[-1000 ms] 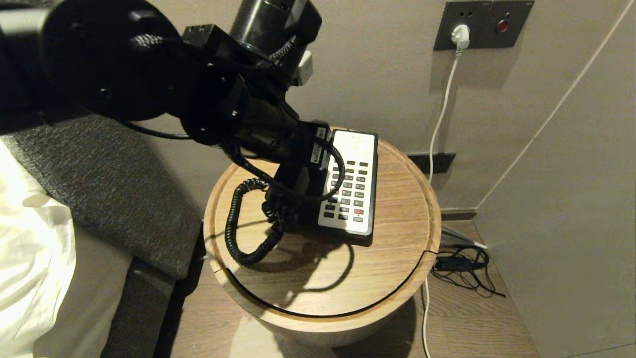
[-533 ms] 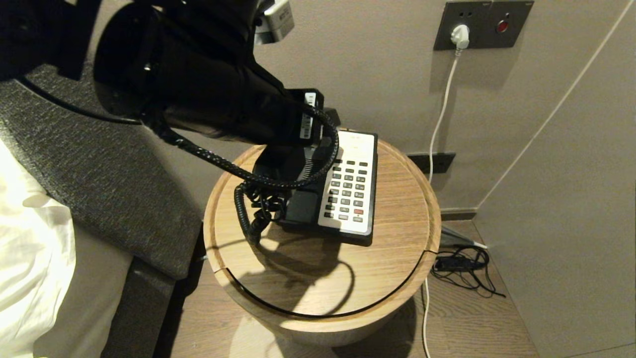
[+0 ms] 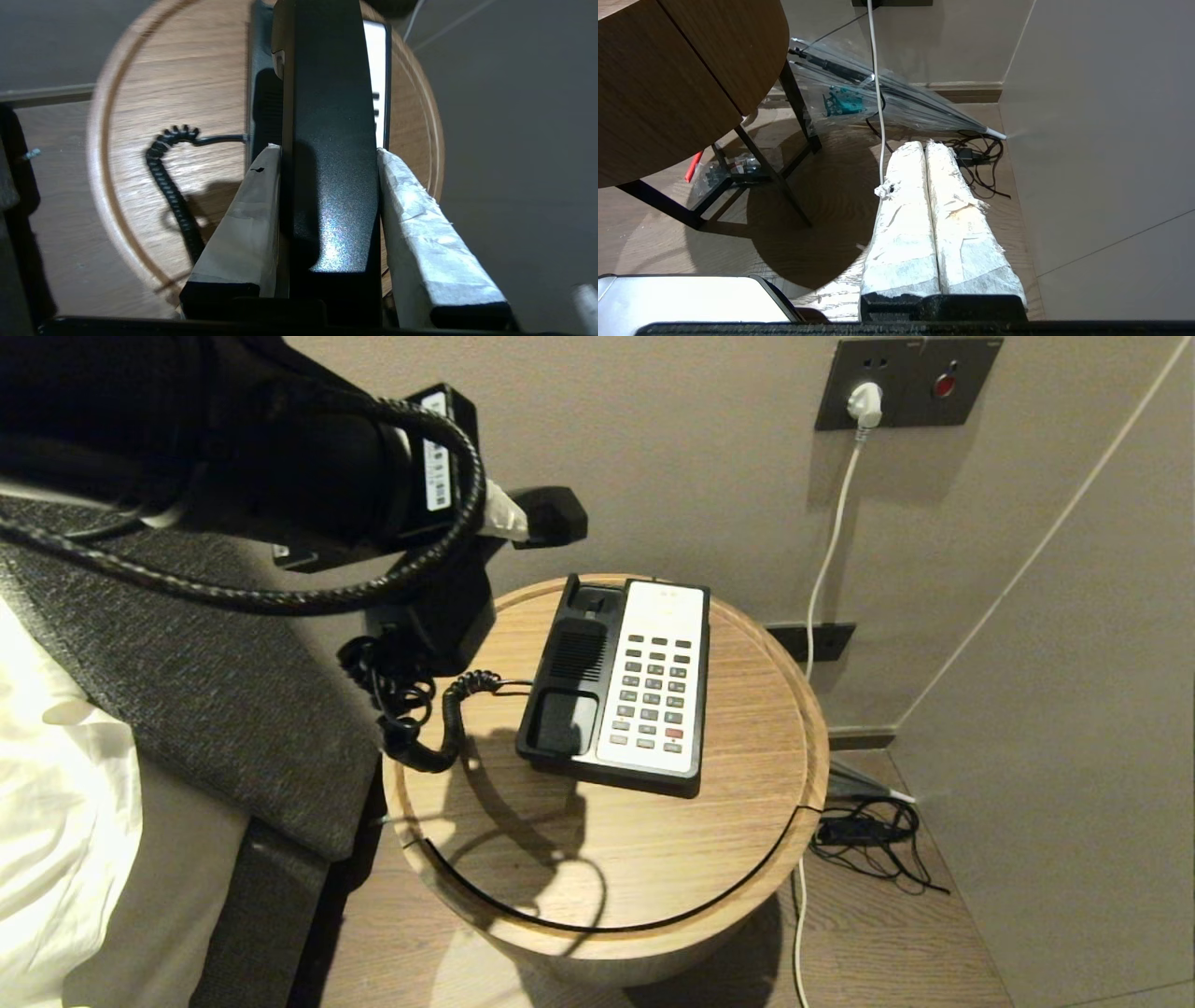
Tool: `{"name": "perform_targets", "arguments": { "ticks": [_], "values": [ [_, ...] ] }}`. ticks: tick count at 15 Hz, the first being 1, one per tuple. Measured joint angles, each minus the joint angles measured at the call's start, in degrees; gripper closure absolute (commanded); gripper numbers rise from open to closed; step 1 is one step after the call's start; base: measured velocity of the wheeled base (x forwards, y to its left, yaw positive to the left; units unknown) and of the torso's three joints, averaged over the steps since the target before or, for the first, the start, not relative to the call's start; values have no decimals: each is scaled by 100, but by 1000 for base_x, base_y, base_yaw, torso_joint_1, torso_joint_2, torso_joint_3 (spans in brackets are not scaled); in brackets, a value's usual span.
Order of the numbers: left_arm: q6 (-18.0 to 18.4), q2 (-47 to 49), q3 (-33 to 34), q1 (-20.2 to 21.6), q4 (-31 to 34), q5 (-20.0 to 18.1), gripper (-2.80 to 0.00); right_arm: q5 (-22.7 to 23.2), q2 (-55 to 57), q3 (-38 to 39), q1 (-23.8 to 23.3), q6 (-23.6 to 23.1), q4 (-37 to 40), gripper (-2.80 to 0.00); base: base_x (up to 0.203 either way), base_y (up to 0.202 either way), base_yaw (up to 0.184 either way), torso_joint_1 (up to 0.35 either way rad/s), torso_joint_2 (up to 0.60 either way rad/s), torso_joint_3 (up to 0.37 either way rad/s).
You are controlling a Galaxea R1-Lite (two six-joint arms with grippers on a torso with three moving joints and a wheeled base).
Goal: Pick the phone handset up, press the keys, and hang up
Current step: Dial the number
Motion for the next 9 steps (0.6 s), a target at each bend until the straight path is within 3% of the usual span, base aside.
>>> {"name": "perform_targets", "arguments": {
  "ticks": [6,9],
  "values": [
    [-617,-678,-2,302,-41,-524,0,2,0,0,0,2,0,0,0,0,0,0,0,0],
    [-1174,-935,-33,389,-63,-1021,0,2,0,0,0,0,2,0,0,0,0,0,0,0]
  ]
}}
